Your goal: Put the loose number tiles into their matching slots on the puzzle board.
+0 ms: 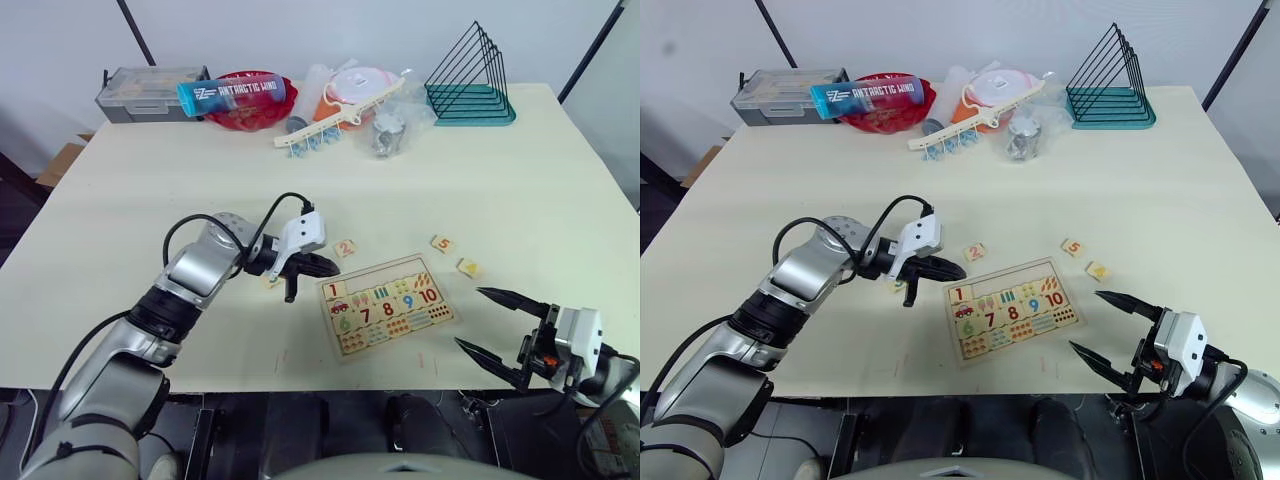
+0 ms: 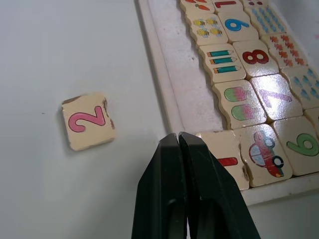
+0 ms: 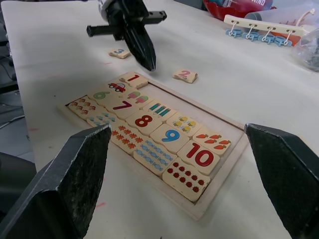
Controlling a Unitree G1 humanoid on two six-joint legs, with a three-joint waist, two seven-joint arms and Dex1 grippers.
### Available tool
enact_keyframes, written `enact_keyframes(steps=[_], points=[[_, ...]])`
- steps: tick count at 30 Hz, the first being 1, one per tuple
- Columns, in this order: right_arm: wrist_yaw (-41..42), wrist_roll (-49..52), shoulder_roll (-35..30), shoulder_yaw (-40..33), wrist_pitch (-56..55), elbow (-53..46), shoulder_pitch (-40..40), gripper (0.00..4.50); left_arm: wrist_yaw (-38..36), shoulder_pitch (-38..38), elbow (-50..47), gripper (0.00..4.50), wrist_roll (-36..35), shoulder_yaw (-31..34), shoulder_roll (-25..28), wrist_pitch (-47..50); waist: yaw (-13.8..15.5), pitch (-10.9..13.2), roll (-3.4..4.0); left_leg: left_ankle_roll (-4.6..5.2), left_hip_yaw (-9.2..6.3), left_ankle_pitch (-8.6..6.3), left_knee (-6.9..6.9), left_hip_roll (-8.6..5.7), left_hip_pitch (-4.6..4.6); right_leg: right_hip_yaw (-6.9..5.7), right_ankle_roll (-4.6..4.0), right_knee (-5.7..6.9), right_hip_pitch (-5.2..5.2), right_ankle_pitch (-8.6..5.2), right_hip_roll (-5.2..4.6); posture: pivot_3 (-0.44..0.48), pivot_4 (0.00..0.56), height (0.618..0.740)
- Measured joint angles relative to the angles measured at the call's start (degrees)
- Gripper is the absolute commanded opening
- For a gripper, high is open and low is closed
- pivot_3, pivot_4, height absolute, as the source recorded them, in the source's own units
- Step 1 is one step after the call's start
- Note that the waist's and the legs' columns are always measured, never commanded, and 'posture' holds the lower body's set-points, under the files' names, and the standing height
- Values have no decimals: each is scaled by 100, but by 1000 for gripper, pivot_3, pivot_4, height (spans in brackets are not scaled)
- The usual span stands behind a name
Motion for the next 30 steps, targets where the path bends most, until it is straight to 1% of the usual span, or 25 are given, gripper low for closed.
enact_keyframes(steps=[7,11,30], points=[[0,-21,-3,-63,-19,3,2,4500,-280,50,379,96,347,20,-90,-668,-4,0,0,0,0,0,0,0,1,0,0,1,0,0,1,0,150,740],[1,-24,-3,-67,-20,3,2,4500,-400,51,499,96,476,20,-119,-854,-2,0,0,0,0,0,0,0,0,0,0,1,0,0,1,0,150,740],[0,-80,-3,-77,-24,3,41,4500,-531,217,423,96,572,164,-177,-969,-4,-1,0,0,0,0,0,1,2,0,0,2,1,0,1,0,150,740]])
